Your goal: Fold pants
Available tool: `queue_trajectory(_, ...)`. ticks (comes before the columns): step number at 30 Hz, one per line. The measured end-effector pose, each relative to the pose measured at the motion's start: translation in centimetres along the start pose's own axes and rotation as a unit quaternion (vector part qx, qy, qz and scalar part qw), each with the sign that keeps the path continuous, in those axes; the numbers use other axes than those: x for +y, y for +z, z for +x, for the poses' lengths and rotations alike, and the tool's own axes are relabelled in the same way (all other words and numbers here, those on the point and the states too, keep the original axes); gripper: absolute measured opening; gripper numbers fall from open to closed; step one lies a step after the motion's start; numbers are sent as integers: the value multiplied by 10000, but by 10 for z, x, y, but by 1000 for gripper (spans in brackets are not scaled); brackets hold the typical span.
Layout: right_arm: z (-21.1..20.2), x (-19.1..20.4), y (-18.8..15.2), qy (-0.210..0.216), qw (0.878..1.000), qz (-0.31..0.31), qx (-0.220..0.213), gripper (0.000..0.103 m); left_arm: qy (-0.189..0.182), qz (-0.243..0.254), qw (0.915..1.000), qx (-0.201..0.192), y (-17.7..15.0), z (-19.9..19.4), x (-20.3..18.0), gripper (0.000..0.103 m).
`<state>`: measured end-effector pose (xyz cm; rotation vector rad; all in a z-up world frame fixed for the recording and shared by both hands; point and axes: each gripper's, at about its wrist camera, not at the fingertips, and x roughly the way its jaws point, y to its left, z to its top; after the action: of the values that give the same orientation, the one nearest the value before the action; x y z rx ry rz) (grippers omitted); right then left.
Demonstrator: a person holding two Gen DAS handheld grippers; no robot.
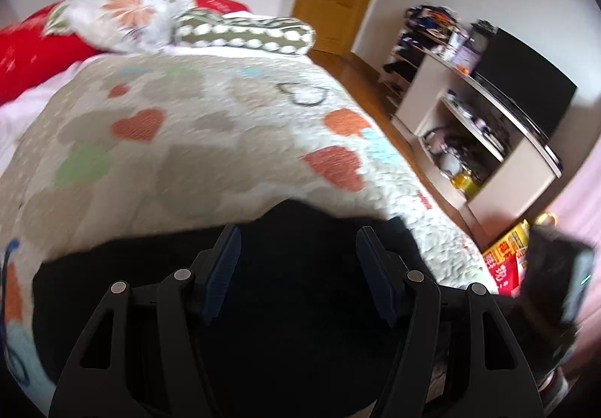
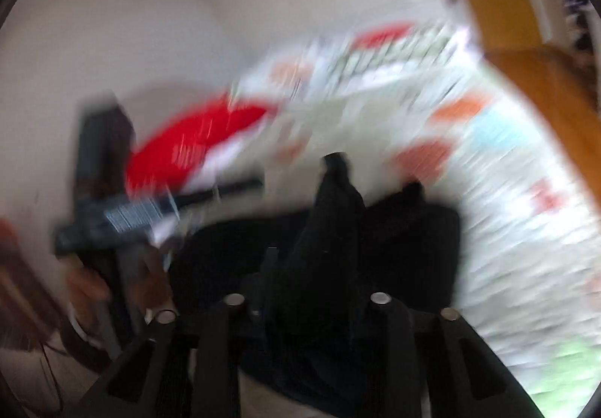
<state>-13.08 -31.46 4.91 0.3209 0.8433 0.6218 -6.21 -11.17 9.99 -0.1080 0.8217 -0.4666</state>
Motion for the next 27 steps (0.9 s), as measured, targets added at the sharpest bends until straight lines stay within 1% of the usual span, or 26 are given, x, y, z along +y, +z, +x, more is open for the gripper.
queue_trajectory(1, 7, 3, -5, 111, 9998, -2, 165, 43, 29, -74, 10000, 39, -5, -1, 6, 64)
queue_trajectory(2, 6, 8, -11, 253, 9995, -42, 172, 44, 43, -137, 9999, 82, -9, -2, 11, 64)
queue_trajectory(5, -20, 5, -15, 388, 9992, -114, -13, 47, -24, -327, 9994, 144, -20, -1, 17, 64)
queue_trajectory(7, -39, -4, -15, 48, 9997, -78, -228, 48, -171, -439, 9987, 210, -26, 2, 14, 64)
queue_trajectory(9, -53, -19, -14, -453, 9979, 34, -459, 48, -382, -460, 9976, 358, -34, 10, 5, 64)
queue_trajectory(10, -56, -26, -15, -547, 9972, 137, -493, 48, -386, -403, 9973, 470, -38, 18, -2, 64)
queue_trajectory(12, -52, -39, -18, -650, 9965, 318, -414, 48, -327, -299, 9967, 679, -45, 31, -14, 64)
queue_trajectory(15, -40, -48, -21, -917, 9949, 300, -292, 48, -429, -225, 9942, 965, -56, 50, -29, 64)
queue_trajectory(17, -32, -52, -23, -983, 9942, 368, -227, 48, -294, -150, 9955, 894, -59, 58, -37, 64)
queue_trajectory(18, -37, -53, -30, -968, 9943, 377, -255, 48, -271, -87, 9961, 833, -57, 59, -41, 57)
queue_trajectory(19, -39, -53, -29, -975, 9941, 385, -282, 48, -276, -42, 9963, 808, -56, 59, -42, 46)
queue_trajectory(20, -42, -51, -27, -1013, 9937, 370, -319, 48, -230, 15, 9966, 789, -51, 59, -44, 29)
queue_trajectory(21, -44, -51, -24, -1059, 9931, 347, -364, 48, -375, 6, 9960, 808, -47, 58, -45, 18)
queue_trajectory(22, -51, -50, -25, -1098, 9926, 316, -417, 48, -517, -57, 9952, 824, -44, 57, -44, 18)
queue_trajectory(23, -55, -46, -21, -1109, 9922, 262, -506, 48, -547, -81, 9956, 760, -40, 52, -43, 17)
queue_trajectory(25, -56, -41, -13, -1043, 9924, 196, -616, 48, -302, 59, 9983, 497, -39, 37, -41, 16)
queue_trajectory(27, -54, -33, -10, -952, 9932, 109, -655, 48, -185, -94, 9988, 454, -43, 29, -29, 16)
